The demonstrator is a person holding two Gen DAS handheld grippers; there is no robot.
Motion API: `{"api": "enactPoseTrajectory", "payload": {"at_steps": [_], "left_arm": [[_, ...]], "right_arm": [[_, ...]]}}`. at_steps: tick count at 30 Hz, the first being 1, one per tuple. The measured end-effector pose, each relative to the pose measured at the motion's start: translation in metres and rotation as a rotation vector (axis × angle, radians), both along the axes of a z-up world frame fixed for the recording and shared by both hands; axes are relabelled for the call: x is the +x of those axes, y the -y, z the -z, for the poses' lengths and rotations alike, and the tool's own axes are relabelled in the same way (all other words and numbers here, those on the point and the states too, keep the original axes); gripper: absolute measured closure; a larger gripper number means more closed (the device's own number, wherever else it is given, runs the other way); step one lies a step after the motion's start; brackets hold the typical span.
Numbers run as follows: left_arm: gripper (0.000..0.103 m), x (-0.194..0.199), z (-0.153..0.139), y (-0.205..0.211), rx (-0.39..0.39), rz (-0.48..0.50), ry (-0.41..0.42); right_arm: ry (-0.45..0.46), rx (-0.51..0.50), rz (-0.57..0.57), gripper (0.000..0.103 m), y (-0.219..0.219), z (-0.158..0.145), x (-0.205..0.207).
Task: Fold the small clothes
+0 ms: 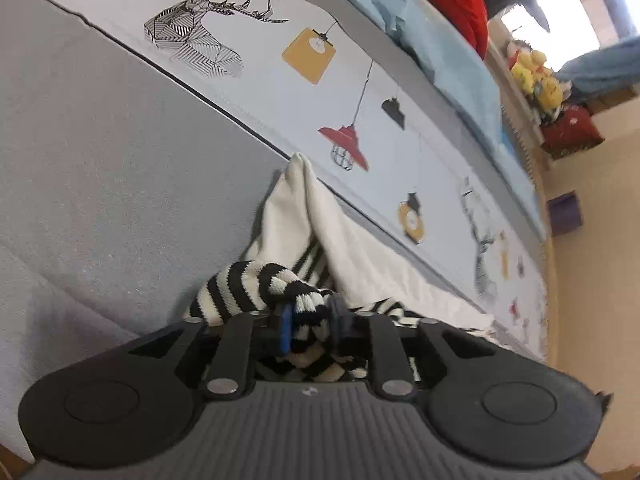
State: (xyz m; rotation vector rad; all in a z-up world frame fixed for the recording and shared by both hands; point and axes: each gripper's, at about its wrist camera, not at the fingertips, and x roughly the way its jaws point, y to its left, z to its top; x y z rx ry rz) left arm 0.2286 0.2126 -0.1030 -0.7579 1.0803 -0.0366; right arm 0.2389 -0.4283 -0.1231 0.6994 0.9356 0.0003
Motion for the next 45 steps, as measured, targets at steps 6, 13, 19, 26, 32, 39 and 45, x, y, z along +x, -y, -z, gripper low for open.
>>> {"api": "enactPoseTrajectory", "payload": {"at_steps": [6,13,19,26,32,39,45], "left_arm": [[0.045,-0.010,-0.010,0.011,-0.027,0.019,0.069],[0.037,-0.009,-0.003,0.052,0.098,0.210,0.002],[0.036,-0.008,0.006,0.076,0.230,0.333,-0.037],[0.075,-0.006,0.009,0.076,0.291,0.334,-0.022],[0.082,-0.001,-0.001,0.079,0.308,0.300,0.031],[0.083,0.015,-0.029,0.072,0.263,0.156,0.225],[0.083,0.044,-0.039,0.074,0.276,0.055,0.334]], "right_arm": [[0.067,-0.012,0.025,0.067,0.008,-0.008,-0.016],[0.056,0.065,-0.174,0.055,-0.005,-0.005,-0.024],[0.016,0.006,-0.289,0.050,-0.030,0.001,-0.021],[-0.058,-0.083,-0.329,0.051,-0.047,0.010,-0.011],[-0.075,-0.160,-0.330,0.089,-0.056,0.009,-0.002],[0.147,-0.088,-0.184,0.095,-0.045,-0.026,0.006],[0.274,-0.089,-0.086,0.095,-0.049,-0.040,0.027]]}}
